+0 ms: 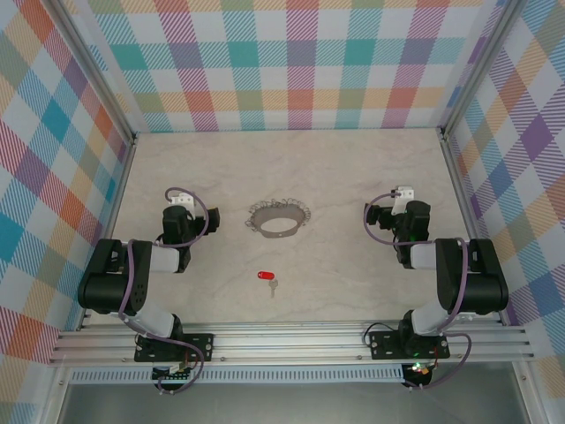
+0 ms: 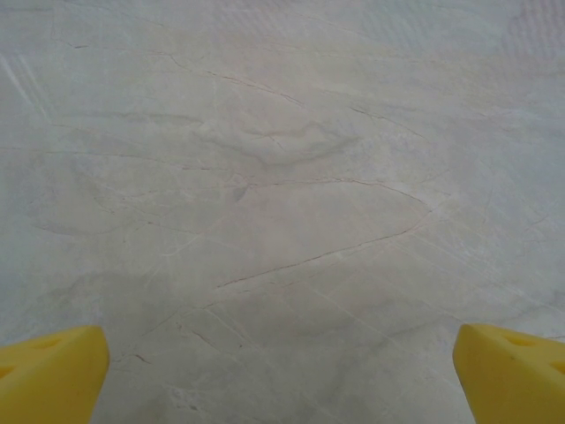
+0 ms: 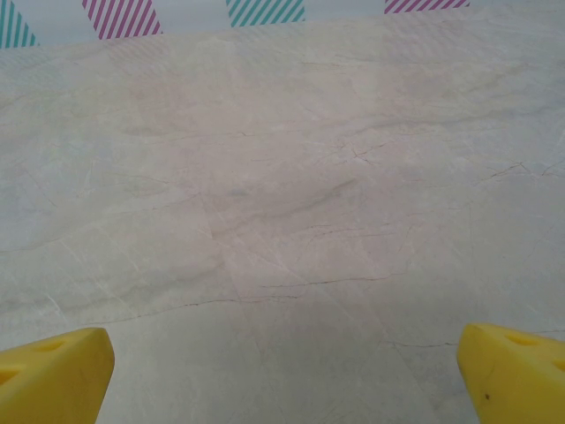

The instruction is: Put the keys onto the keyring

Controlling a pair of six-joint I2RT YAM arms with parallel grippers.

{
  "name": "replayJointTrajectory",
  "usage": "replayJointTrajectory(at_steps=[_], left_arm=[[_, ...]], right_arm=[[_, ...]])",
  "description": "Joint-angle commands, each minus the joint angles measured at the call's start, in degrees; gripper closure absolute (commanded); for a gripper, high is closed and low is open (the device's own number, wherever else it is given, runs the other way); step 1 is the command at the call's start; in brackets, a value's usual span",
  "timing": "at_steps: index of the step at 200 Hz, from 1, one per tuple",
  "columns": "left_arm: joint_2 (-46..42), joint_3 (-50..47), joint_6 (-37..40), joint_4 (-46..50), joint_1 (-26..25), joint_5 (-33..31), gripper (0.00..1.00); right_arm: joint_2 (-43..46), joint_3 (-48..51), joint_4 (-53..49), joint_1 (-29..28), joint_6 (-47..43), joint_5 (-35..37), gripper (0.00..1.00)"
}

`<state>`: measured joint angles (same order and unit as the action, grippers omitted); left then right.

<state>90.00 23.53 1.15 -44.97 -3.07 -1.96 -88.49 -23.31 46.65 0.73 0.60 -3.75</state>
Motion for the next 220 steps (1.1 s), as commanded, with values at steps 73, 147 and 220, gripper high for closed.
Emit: replayJointTrajectory(at_steps=[73, 147, 220], left_arm=[[-13.3, 8.3, -0.9, 21.9, 0.3, -0.7, 0.01], [-19.9, 21.8, -14.3, 56.6, -2.6, -5.0, 0.00], [-14.8, 26.7, -20.1, 65.5, -7.8, -5.2, 0.03]], right_arm=[[16.1, -14.5, -41.4, 0.2, 18.9, 7.8, 0.00], [17.5, -21.2, -59.2, 0.2, 23.8, -6.8, 0.06], [13.7, -16.5, -59.1, -7.6, 28.2, -9.8, 0.19]])
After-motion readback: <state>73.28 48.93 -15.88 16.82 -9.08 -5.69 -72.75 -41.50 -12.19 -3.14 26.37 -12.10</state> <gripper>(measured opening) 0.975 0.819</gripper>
